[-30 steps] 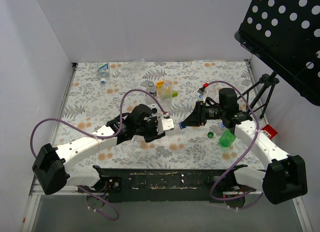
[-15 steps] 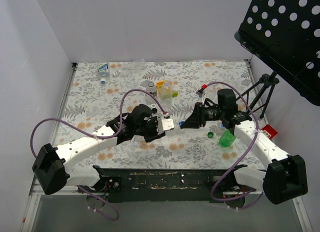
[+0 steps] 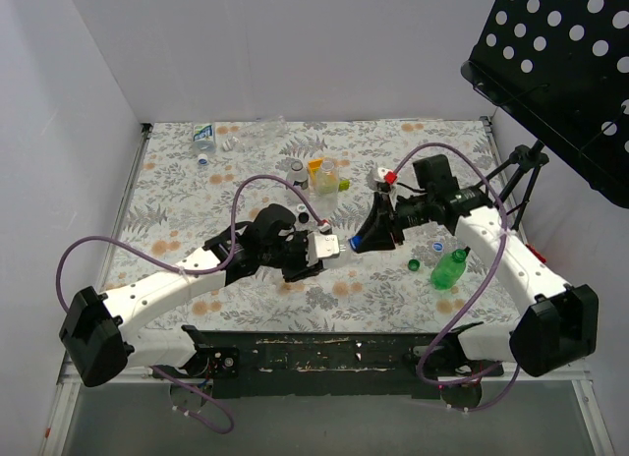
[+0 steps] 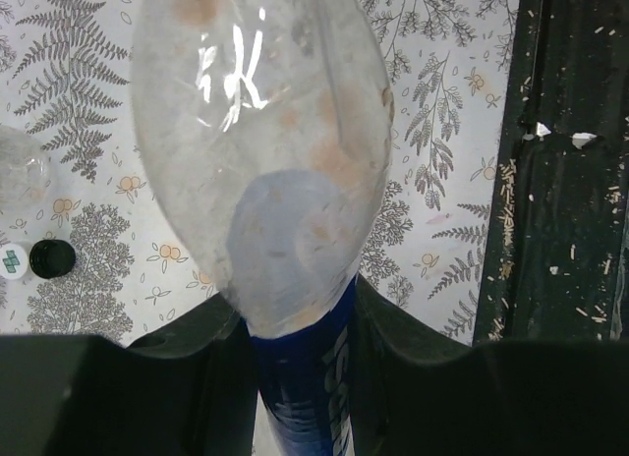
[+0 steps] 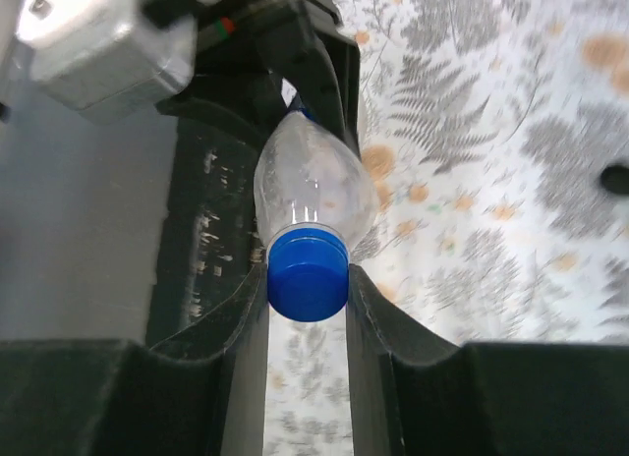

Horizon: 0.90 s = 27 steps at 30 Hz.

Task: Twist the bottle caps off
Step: Unscrew the bottle cap from the plastic bottle.

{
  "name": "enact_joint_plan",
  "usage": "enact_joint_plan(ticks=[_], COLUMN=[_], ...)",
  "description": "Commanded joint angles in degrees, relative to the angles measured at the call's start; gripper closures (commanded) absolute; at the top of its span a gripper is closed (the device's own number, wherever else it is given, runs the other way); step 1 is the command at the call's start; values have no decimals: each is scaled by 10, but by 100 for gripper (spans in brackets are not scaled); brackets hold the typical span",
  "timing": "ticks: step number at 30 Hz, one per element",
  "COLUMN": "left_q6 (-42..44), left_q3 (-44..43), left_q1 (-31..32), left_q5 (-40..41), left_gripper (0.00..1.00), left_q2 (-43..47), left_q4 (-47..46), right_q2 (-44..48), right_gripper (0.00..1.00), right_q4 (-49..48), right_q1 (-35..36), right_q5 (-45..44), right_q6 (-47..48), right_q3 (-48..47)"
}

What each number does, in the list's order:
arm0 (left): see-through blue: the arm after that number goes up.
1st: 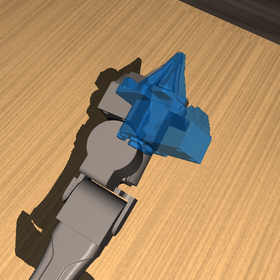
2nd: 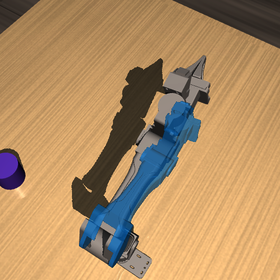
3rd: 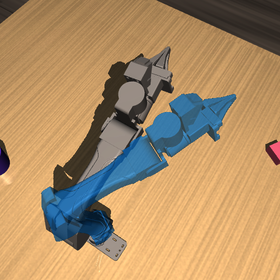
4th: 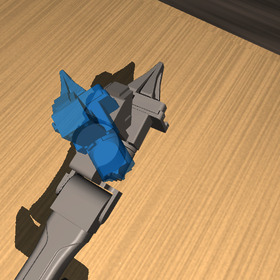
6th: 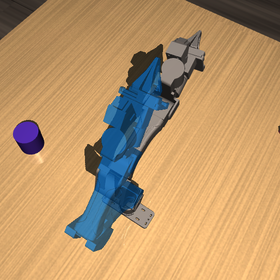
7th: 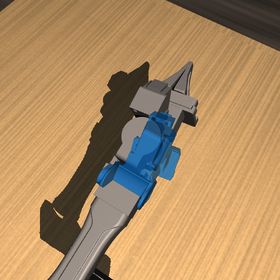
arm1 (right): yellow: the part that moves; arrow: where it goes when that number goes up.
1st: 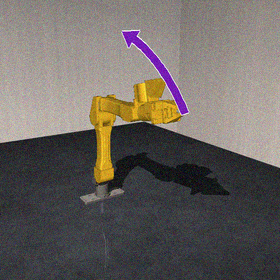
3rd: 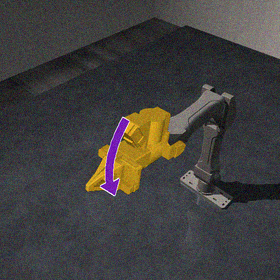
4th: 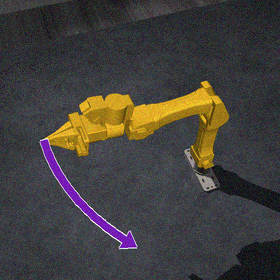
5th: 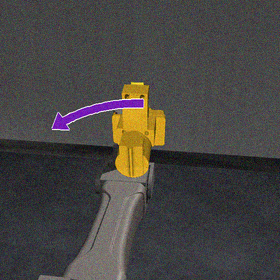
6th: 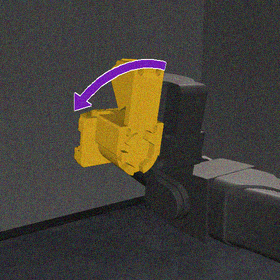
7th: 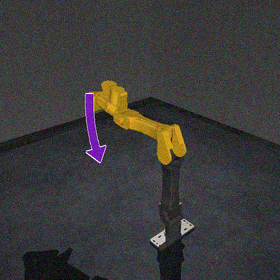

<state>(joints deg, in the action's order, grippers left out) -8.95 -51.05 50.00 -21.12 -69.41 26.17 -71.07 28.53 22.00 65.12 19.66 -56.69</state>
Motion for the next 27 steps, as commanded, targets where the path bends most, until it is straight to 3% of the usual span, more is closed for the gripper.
enact_joint_plan(ticks=[1,2,3,5,6,9,13,17,21,25,27], left_q6=[22,23,24,23,21,19,26,31,30,26,24], left_q3=[-5,-5,-4,2,7,16,19,20,15,15,17], left_q1=[4,4,3,1,-1,-6,-10,-10,-10,-10,-10], left_q5=[-92,-99,-105,-111,-114,-107,-77,-54,-45,-38,-34], left_gripper=[81,81,81,81,81,81,81,81,81,81,81], left_q2=[8,7,3,4,9,23,30,23,13,15,15], left_q4=[29,34,38,34,32,18,10,3,1,-5,-5], right_q2=[-66,-86,-97,-91,-81,-57,-58,-30,-30,-32,-28], right_gripper=[99,99,99,99,94,89,89,85,84,75,64], right_q4=[372,443,464,461,445,371,387,337,290,240,220], right_q1=[38,44,49,65,73,102,110,110,110,110,110], right_q5=[23,5,-9,-41,-56,-118,-143,-148,-132,-115,-114], right_q6=[586,687,730,789,810,770,775,746,657,544,501], right_q3=[-181,-212,-232,-239,-232,-209,-210,-174,-158,-149,-145])
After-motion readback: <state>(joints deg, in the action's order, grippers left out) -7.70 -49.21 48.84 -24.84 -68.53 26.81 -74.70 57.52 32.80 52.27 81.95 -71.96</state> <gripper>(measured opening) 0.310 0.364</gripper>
